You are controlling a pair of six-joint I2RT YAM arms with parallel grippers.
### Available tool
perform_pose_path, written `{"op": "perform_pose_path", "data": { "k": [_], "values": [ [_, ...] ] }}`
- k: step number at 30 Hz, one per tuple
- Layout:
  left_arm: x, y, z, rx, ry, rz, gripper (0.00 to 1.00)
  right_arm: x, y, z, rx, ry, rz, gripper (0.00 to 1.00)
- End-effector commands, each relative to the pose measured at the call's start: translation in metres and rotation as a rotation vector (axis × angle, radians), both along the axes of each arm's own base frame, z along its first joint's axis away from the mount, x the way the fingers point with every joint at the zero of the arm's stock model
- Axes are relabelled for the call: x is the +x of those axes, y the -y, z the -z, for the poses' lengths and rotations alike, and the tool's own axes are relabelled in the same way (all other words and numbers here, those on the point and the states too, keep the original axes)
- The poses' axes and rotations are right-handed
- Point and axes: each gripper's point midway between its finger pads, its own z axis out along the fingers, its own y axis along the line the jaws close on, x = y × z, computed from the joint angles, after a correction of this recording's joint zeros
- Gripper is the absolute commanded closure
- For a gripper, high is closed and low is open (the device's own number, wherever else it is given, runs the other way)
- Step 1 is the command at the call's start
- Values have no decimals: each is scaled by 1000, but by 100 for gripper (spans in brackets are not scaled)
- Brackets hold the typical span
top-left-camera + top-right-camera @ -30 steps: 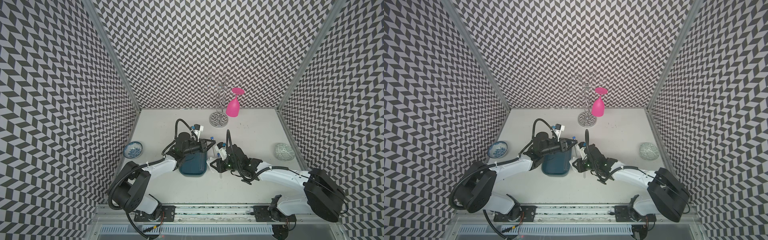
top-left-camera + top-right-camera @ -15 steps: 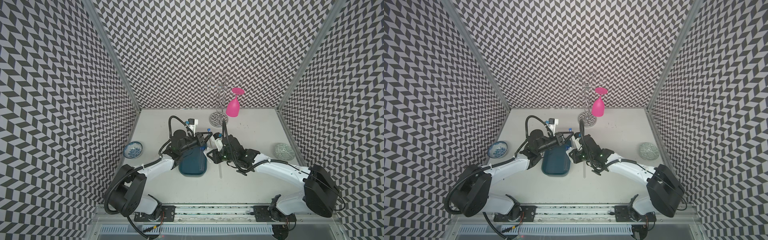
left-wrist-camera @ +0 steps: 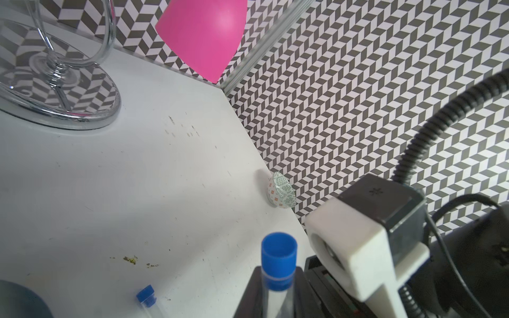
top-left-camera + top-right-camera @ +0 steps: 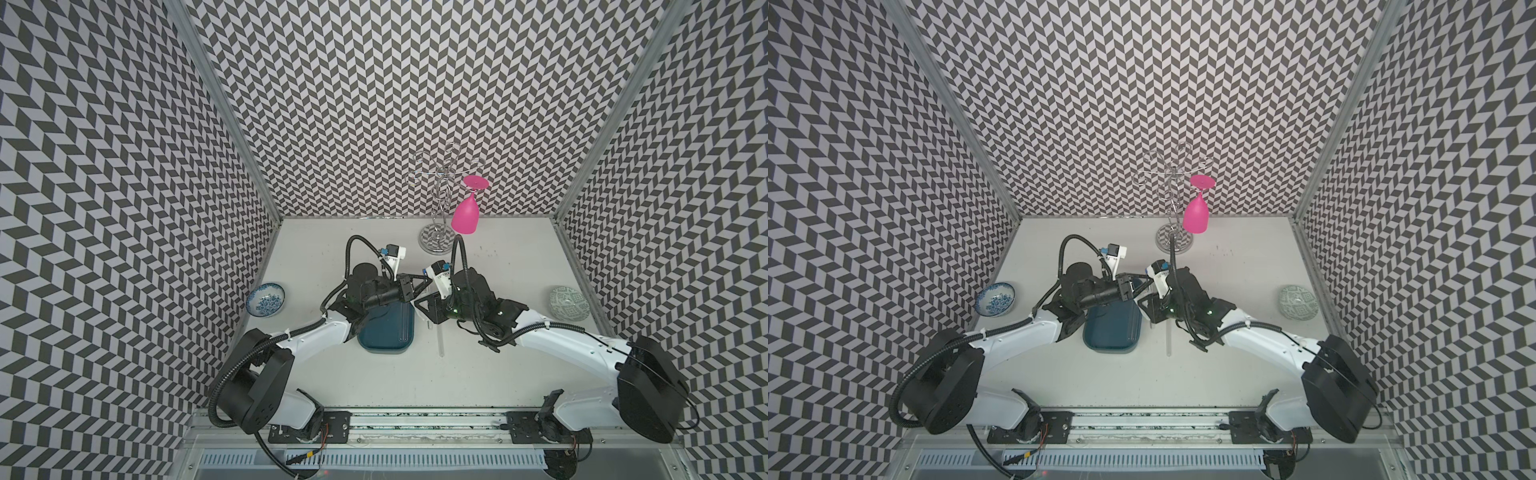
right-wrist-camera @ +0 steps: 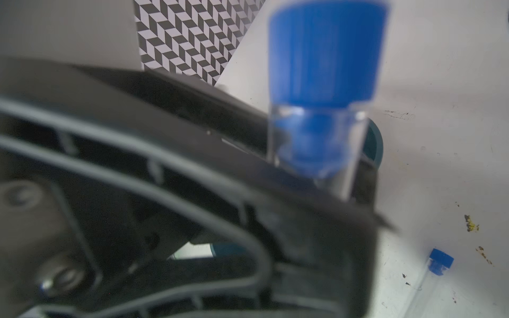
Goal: Wipe the exteriors of test tubes
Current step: Wipe the dirt from the test tube.
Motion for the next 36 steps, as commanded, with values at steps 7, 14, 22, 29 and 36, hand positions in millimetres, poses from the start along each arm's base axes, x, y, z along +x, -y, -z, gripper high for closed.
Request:
{"op": "perform_pose_path", "data": {
  "k": [7,14,22,29,36],
  "values": [
    [-10,3,3,-6,-8,53,81,26,-1,-34,58,114,46,77],
    [-9,1,1,-12,-9,40,81,48,-7,-54,74,161,76,79],
    [-6,-2,-2,-24,-10,28,81,25,-9,-11,63,59,-2,81],
    [-2,-9,0,-25,-17,9,81,-8,10,30,66,-40,10,82],
    [-2,-7,1,-28,-21,23,81,-6,10,21,73,-19,17,82]
  ]
}}
